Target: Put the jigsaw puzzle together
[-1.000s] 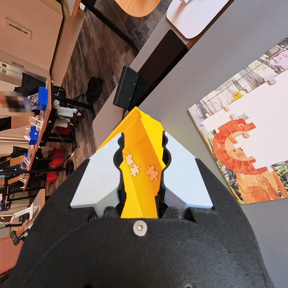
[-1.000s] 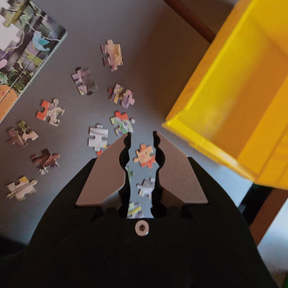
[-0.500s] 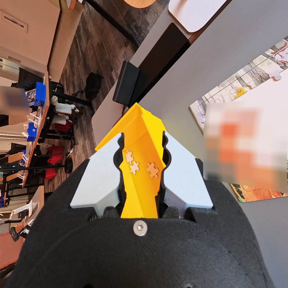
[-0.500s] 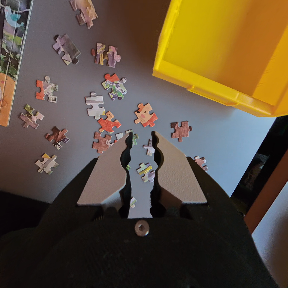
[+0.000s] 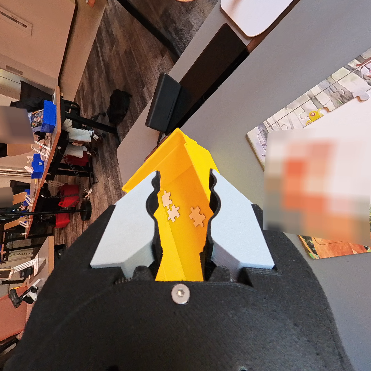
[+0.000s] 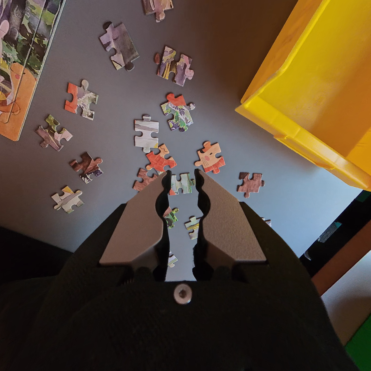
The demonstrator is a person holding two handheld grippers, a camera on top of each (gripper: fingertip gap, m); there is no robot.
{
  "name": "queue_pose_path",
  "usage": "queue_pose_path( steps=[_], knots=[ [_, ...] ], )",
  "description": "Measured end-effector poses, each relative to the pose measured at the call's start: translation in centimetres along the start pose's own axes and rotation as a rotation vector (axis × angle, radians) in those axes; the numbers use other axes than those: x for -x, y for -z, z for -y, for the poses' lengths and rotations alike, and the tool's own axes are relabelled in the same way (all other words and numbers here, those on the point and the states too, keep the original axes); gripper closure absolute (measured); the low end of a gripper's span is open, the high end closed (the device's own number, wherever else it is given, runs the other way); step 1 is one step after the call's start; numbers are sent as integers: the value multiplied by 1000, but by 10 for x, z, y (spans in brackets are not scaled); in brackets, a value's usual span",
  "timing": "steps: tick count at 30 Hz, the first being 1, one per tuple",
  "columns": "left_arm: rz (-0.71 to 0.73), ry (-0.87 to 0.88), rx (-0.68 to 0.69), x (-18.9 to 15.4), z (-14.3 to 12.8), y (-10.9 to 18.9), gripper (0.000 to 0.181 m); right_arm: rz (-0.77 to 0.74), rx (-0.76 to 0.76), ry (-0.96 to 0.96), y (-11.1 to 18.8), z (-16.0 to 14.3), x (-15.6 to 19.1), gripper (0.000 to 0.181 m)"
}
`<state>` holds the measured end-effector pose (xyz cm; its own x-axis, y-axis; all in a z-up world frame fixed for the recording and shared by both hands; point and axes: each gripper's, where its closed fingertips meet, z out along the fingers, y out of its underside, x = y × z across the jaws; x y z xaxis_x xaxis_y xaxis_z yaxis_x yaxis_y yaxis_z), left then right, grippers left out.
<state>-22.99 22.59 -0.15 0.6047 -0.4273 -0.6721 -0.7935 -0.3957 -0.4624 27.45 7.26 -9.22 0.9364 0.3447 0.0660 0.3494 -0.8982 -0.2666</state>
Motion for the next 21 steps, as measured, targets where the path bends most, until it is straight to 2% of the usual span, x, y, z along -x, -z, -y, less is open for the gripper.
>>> queue_pose_path(
  steps=[7, 11, 14, 19, 21],
  knots=[
    [4, 13, 1, 4, -2, 3, 135, -33, -11, -4, 7, 2, 0, 159],
    [2, 12, -8, 3, 0, 5, 135, -129, -123, -28, 41, 9, -5, 162],
    [-9, 12, -18, 2, 2, 7, 135, -255, -296, -47, 98, 17, -4, 163],
    [-22, 23, -35, 3, 4, 10, 135, -472, -845, -30, 231, 48, 28, 160],
    [-24, 32, -45, 5, 4, 13, 135, -526, -999, -28, 264, 46, 32, 154]
  ],
)
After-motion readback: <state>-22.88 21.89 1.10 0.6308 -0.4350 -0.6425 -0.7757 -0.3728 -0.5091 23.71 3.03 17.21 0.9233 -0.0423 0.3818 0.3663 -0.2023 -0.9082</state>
